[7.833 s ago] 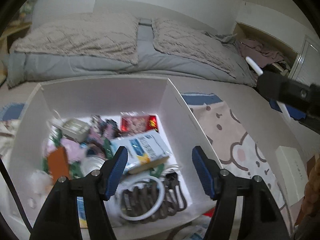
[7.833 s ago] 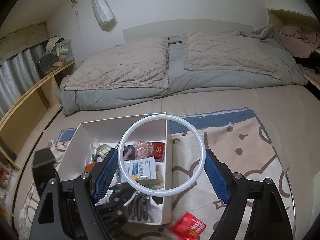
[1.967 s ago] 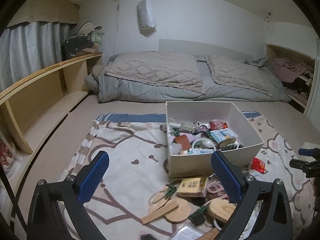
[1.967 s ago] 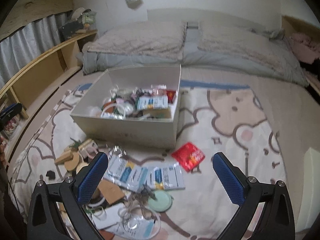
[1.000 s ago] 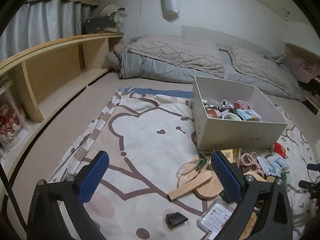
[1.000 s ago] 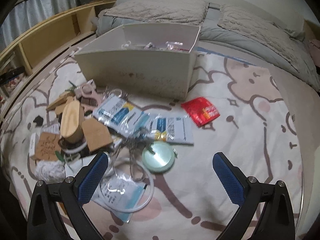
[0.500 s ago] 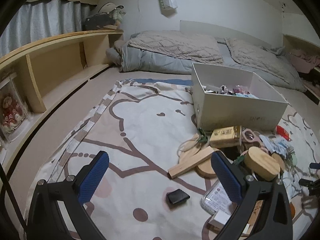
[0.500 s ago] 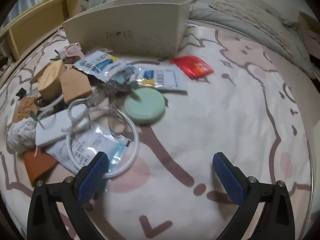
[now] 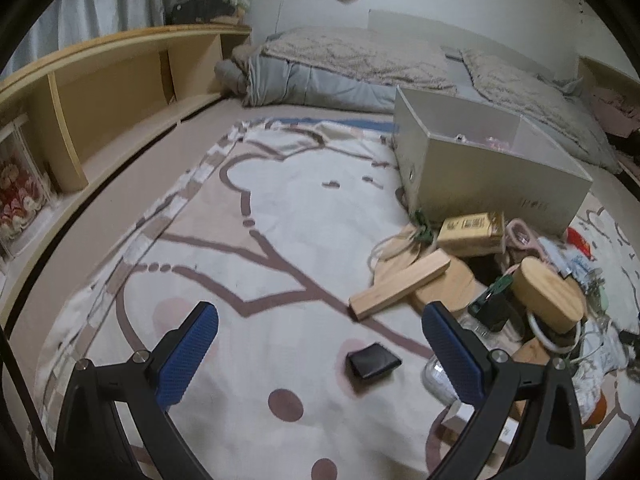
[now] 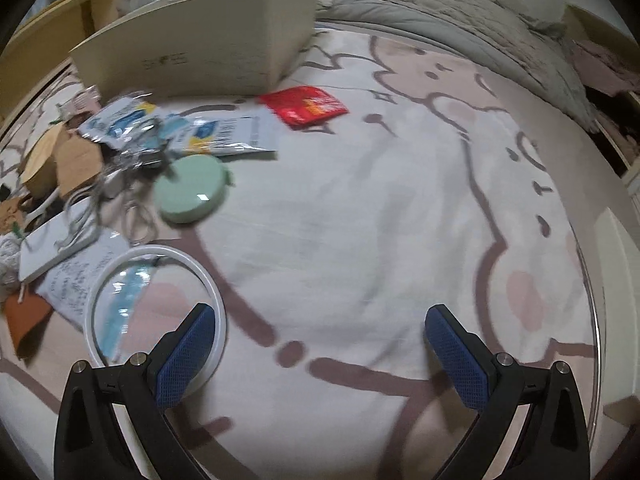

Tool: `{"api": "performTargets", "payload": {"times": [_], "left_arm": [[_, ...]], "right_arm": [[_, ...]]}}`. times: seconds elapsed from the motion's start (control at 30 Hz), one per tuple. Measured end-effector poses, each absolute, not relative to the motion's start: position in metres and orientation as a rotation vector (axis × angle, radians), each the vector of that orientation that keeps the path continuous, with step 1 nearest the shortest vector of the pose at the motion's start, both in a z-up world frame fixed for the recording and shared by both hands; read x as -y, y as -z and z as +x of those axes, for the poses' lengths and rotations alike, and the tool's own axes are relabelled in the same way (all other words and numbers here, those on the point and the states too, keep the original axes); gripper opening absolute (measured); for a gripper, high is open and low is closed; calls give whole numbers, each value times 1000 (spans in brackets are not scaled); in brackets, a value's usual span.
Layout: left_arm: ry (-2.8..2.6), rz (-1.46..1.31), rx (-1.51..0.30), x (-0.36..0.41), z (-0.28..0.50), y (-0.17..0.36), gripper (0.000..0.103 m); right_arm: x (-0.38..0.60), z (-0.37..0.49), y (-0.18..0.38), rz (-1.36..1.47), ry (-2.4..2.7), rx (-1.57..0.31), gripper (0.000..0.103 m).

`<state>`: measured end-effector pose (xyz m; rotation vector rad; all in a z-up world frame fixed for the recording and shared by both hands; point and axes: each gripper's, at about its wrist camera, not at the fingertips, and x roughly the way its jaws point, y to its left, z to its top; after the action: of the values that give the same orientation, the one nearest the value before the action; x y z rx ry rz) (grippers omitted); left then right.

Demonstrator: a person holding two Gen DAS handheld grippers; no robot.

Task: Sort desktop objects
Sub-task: 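Move the left tool to the small black case while the right tool approaches the second white ring, then close the left gripper on the black case while the right gripper closes on the white ring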

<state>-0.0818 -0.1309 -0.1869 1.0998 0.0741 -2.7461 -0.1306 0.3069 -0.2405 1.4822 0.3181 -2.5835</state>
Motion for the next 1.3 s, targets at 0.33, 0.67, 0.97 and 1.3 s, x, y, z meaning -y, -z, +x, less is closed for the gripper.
{"api": "performTargets", "payload": {"times": [0.33, 0.67, 0.97, 1.3], "left_arm": [[2691, 1223, -113, 135, -86, 211, 103], [2696, 1321, -63, 125, -93, 226, 103], [2631, 1395, -79, 129, -98, 237, 103], [2570, 1438, -76, 138, -95, 242, 103]], "right_arm": [[-346, -140, 237, 1583, 2673, -225, 103], [-350, -138, 211, 1510, 2701, -92, 103], [-304, -126, 198, 1377, 2576, -127, 103], [-271, -114, 225, 1413, 2436, -317, 103]]}}
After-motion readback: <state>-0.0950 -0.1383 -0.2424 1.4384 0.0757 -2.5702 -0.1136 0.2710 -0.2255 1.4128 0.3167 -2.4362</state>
